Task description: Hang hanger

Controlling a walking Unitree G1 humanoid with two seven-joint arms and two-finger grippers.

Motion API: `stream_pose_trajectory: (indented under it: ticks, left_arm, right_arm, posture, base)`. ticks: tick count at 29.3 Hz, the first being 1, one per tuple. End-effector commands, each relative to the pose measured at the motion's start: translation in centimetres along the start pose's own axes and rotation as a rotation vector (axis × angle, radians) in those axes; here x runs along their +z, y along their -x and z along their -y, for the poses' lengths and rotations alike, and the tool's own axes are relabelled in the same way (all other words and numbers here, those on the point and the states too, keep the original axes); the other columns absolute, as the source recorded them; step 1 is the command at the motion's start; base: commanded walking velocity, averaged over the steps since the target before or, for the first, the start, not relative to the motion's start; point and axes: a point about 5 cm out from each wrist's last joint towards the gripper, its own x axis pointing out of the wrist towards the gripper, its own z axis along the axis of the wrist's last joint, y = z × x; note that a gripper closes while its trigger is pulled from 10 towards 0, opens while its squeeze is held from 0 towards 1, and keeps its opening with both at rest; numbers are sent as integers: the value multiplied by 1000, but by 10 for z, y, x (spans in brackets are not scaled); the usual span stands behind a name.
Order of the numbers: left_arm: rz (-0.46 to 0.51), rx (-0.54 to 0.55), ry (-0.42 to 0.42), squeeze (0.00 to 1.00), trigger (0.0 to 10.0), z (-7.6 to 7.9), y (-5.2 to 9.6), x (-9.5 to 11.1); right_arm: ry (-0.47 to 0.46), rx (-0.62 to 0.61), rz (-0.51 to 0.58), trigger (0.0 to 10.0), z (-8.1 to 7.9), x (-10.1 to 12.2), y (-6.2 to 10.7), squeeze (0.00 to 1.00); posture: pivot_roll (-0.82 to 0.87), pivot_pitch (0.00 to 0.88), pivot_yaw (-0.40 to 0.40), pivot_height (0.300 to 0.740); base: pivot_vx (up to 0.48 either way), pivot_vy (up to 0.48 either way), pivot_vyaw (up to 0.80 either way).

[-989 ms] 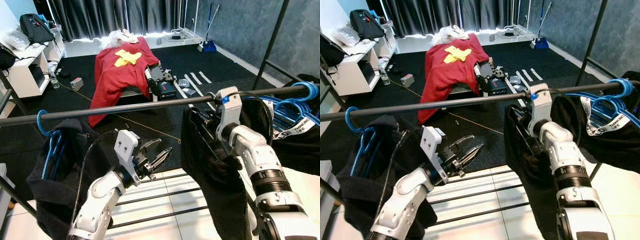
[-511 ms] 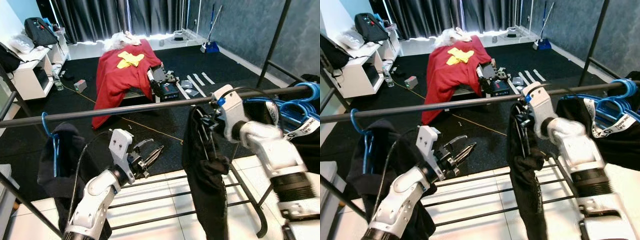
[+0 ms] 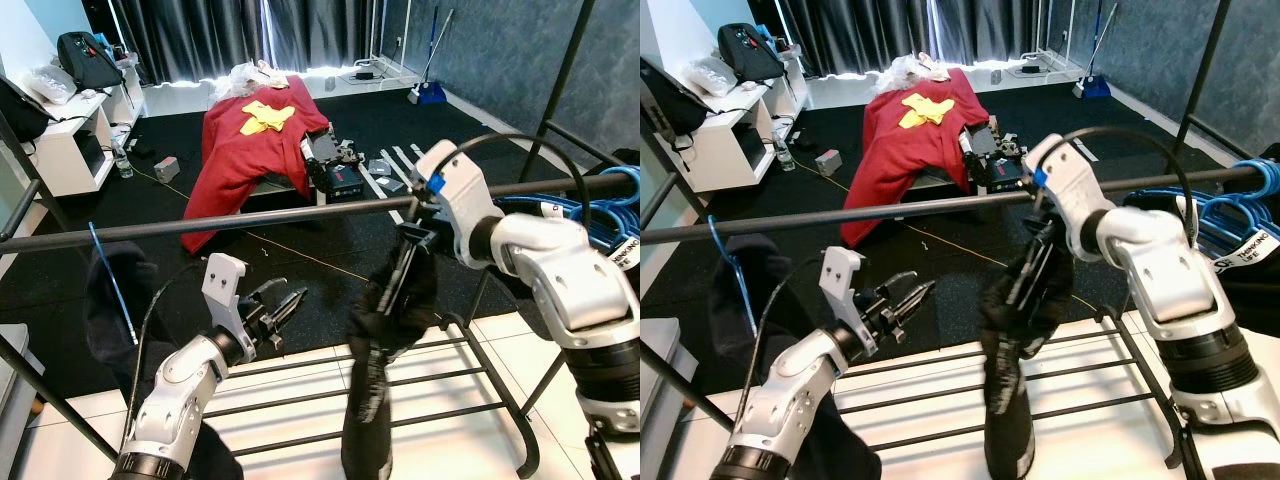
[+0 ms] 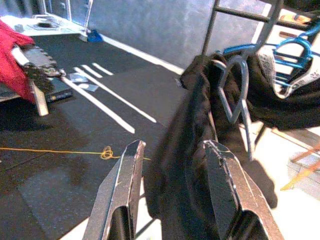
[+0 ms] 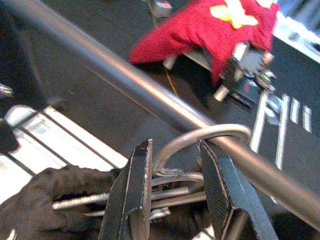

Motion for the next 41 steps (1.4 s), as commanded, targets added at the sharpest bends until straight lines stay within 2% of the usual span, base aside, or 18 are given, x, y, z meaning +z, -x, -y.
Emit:
stream_pose_trajectory:
  ticks: [1,2,7,8,11,12,15,18,19,25,27,30,31,33,35,37,39,41]
  left_arm:
    - [42,153,-11,0,10000,-25,8,5]
    - [56,219,-3,0,10000,-34,11,6]
    - [60,270,10,0,10000,-42,13,7]
    - [67,303,7,0,10000,-48,14,10]
    - [67,303,7,0,10000,-48,14,10]
    - [77,301,11,0,10000,-47,13,12]
    - [77,301,11,0,10000,-47,13,12]
    - [85,295,7,0,10000,-45,12,14]
    - [98,304,31,0,10000,-44,15,14]
    - [80,289,-17,0,10000,-40,20,11]
    - [104,288,-52,0,10000,-42,19,16]
    - [121,288,-57,0,10000,-43,18,19]
    - [133,282,-65,0,10000,-43,14,22]
    - [133,282,-65,0,10000,-43,14,22]
    - [148,320,-63,0,10000,-46,7,28]
    - [148,320,-63,0,10000,-46,7,28]
    - [139,415,-99,0,10000,-54,8,28]
    - [132,450,-115,0,10000,-57,11,26]
  right_arm:
    - [-49,104,157,10000,-17,28,-5,0]
    - [-83,133,202,10000,-23,32,-10,0]
    - [-121,170,243,10000,-31,32,-18,0]
    - [-220,183,296,10000,-51,11,-48,0]
    - [-220,183,296,10000,-51,11,-48,0]
    - [-266,178,295,10000,-60,0,-59,0]
    - [-266,178,295,10000,-60,0,-59,0]
    - [-299,156,279,10000,-65,-11,-67,0]
    - [-349,148,272,10000,-68,-18,-70,0]
    - [-386,127,243,10000,-71,-34,-69,0]
    - [-387,119,279,10000,-72,-32,-68,0]
    - [-379,117,314,10000,-71,-27,-68,0]
    - [-384,112,365,10000,-68,-20,-67,0]
    - [-384,112,365,10000,-68,-20,-67,0]
    - [-383,3,454,10000,-57,-19,-69,0]
    - [-383,3,454,10000,-57,-19,-69,0]
    - [-397,-130,476,10000,-45,-30,-66,0]
    - [-384,-173,475,10000,-43,-36,-64,0]
  posture:
    - [36,0,31,740]
    - [36,0,31,740]
    - [37,0,34,740]
    - [65,0,9,740]
    - [65,0,9,740]
    - [65,0,9,740]
    - [65,0,9,740]
    - [65,0,-4,740]
    - [72,0,7,740]
    - [76,0,13,740]
    - [72,0,23,740]
    - [72,0,23,740]
    - [70,0,14,740]
    - [70,0,14,740]
    - [58,0,14,740]
    - [58,0,14,740]
    - [49,0,14,740]
    - [53,0,24,740]
  base:
    - [0,0,0]
    - [0,0,0]
    - [0,0,0]
    - [0,0,0]
    - [0,0,0]
    - [0,0,0]
    - [0,0,0]
    - [0,0,0]
    - [0,0,0]
    - [0,0,0]
    - [0,0,0]
    - [0,0,0]
    - [0,0,0]
    - [0,0,0]
    - [0,0,0]
    - [0,0,0]
    - [0,0,0]
    - [0,0,0]
